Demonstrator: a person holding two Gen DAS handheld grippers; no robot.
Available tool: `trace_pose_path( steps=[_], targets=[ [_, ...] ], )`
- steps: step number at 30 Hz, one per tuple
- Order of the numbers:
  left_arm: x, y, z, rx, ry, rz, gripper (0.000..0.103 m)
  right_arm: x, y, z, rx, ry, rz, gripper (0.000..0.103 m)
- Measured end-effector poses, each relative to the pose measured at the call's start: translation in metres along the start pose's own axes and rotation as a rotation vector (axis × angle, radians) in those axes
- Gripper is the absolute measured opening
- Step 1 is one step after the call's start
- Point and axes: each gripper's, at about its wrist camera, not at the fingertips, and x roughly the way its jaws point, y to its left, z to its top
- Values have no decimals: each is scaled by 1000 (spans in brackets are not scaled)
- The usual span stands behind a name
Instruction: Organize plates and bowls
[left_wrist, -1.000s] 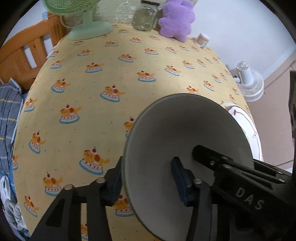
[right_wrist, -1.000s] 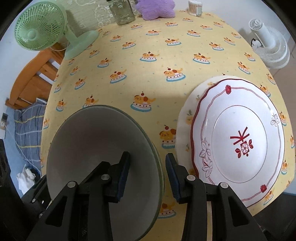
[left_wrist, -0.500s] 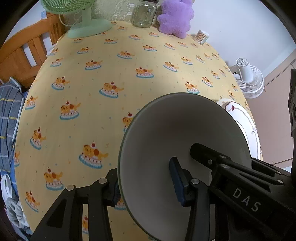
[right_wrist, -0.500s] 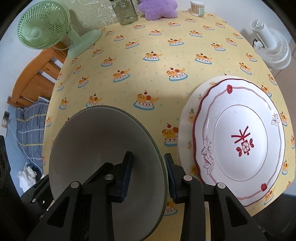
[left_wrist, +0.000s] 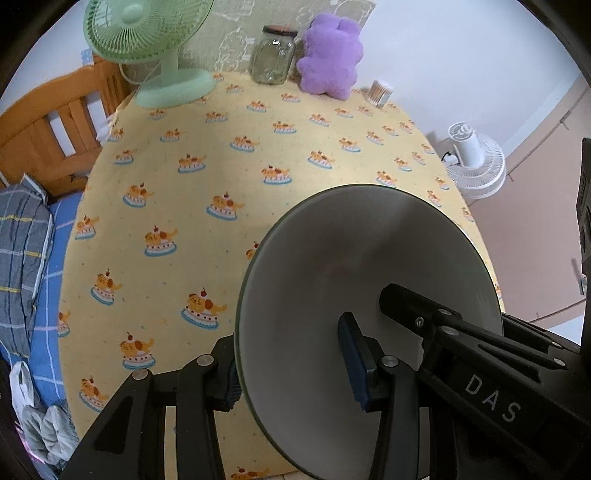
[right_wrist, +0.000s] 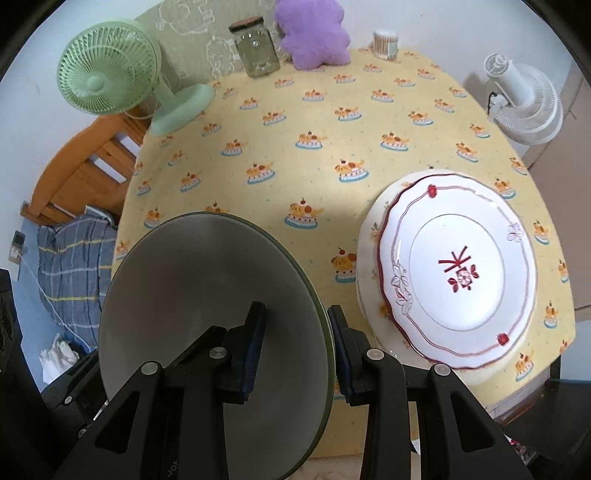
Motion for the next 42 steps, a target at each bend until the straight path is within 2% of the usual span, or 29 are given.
trace_pose_path(
  steps=[10,15,30,42],
  targets=[
    [-16,-16,-1,24,-47,35,44,-20,-6,-1,-5,-45,36,39],
    [-13,-32,-3,-12,-55,56,45,-23,-19,3,-47,-43,56,39],
    [3,-109,9,-99,-101,118,45,-40,-93,35,-155,-33,107,39],
    [30,-154,10,-144,-94,107,45,-39,-147,49,-185,-11,96,39]
  ],
)
